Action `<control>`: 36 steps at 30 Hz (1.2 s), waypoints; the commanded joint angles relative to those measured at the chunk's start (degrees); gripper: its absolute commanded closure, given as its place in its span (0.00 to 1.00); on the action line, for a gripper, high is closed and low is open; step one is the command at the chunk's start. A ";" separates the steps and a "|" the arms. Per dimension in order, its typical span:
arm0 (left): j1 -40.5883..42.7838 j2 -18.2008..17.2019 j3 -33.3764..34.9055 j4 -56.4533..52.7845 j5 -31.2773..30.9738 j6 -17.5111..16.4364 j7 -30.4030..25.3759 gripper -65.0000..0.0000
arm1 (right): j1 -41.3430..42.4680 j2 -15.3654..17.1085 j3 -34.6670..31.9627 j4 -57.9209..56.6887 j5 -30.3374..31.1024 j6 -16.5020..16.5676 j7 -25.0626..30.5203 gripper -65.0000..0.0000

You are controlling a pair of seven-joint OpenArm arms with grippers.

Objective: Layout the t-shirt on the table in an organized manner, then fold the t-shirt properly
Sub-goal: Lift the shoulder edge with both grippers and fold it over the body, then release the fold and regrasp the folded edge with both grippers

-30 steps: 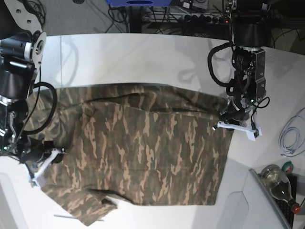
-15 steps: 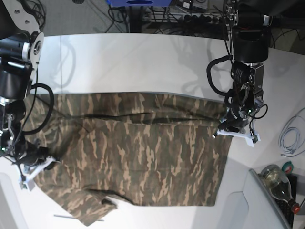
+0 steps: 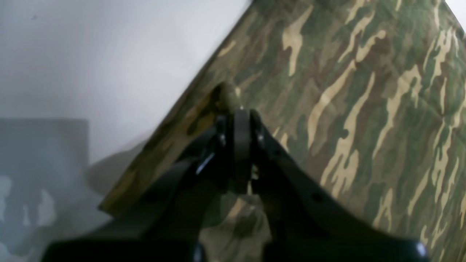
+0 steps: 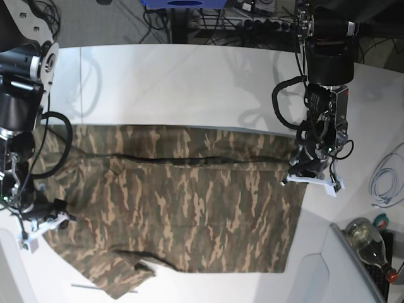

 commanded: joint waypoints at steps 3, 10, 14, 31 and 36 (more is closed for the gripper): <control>-1.33 -0.54 -0.22 1.30 -0.19 -0.29 -4.63 0.54 | -0.36 -0.12 3.36 4.56 0.60 0.15 1.23 0.44; 1.31 -0.90 -0.22 5.25 -0.27 -0.64 -14.21 0.07 | -11.09 -1.35 7.58 21.27 0.60 4.20 0.88 0.44; 11.06 -0.90 -0.13 17.12 -0.27 -1.35 -14.21 0.07 | -19.88 -1.79 8.81 31.29 0.60 6.66 1.06 0.44; 18.80 3.68 -16.04 9.65 -0.10 -15.24 -14.39 0.08 | -38.69 -5.31 22.70 31.99 28.38 7.63 0.88 0.44; 13.79 3.41 -15.95 2.97 -0.01 -15.32 -14.39 0.08 | -39.49 -5.31 23.22 30.76 28.47 12.02 0.88 0.44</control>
